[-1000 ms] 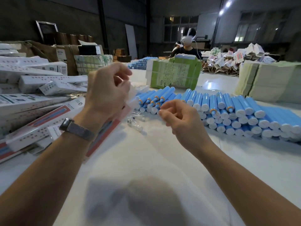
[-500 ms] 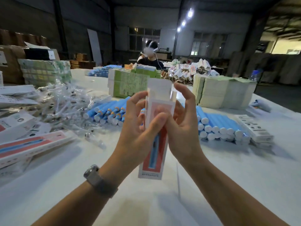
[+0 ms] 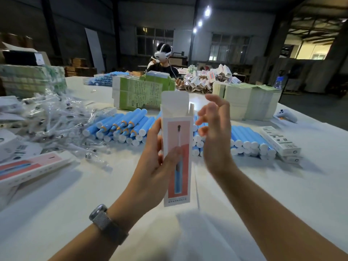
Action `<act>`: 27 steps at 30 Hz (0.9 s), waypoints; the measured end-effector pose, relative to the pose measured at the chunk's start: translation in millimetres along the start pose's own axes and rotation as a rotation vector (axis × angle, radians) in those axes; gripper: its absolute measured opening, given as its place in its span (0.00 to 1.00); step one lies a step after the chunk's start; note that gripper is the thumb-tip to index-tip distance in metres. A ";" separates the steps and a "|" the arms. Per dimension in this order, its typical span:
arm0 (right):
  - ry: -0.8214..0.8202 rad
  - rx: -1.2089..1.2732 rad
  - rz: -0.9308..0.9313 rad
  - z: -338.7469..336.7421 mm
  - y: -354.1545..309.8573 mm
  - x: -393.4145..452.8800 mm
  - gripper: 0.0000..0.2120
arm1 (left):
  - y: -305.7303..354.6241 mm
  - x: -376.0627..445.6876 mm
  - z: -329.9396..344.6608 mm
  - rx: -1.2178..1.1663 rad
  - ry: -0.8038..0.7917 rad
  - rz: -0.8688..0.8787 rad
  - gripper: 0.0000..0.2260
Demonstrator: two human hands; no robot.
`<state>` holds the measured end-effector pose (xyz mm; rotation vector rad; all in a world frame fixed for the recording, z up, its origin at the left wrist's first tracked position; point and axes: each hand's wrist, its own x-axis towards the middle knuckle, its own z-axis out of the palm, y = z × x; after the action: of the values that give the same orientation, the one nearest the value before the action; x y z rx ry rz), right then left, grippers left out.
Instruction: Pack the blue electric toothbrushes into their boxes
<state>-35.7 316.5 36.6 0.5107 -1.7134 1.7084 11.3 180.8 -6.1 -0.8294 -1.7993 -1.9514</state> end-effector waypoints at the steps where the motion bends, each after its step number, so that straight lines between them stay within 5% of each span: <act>1: 0.054 -0.152 0.039 -9.4 6.4 14.1 0.05 | -0.3 0.1 -0.7 0.000 0.005 -0.005 0.23; 3: -0.008 -0.641 0.175 -28.0 21.6 43.2 0.06 | -1.0 -1.0 0.3 -0.007 -0.001 -0.009 0.23; 6: -0.310 -1.281 0.352 -38.5 46.1 67.8 0.17 | -1.3 -4.2 3.7 -0.010 -0.021 -0.013 0.23; 11: -0.466 -1.540 0.376 -28.1 66.8 76.8 0.14 | 1.6 -4.0 1.5 -0.042 -0.010 -0.017 0.22; 16: -0.460 -1.501 0.393 -28.7 66.6 85.2 0.08 | 1.7 -2.6 0.6 -0.029 -0.004 -0.008 0.22; 21: -0.447 -1.309 0.509 -39.3 68.6 87.7 0.28 | 3.0 -1.5 -1.1 -0.032 -0.020 -0.006 0.23; 27: -0.157 -0.669 0.725 -57.6 68.1 84.0 0.26 | 1.7 -1.1 -3.8 -0.020 -0.047 -0.038 0.24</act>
<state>-131.7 392.5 40.7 -0.3371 -2.6303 1.3876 12.6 176.7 -5.5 -0.8603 -1.8376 -1.9924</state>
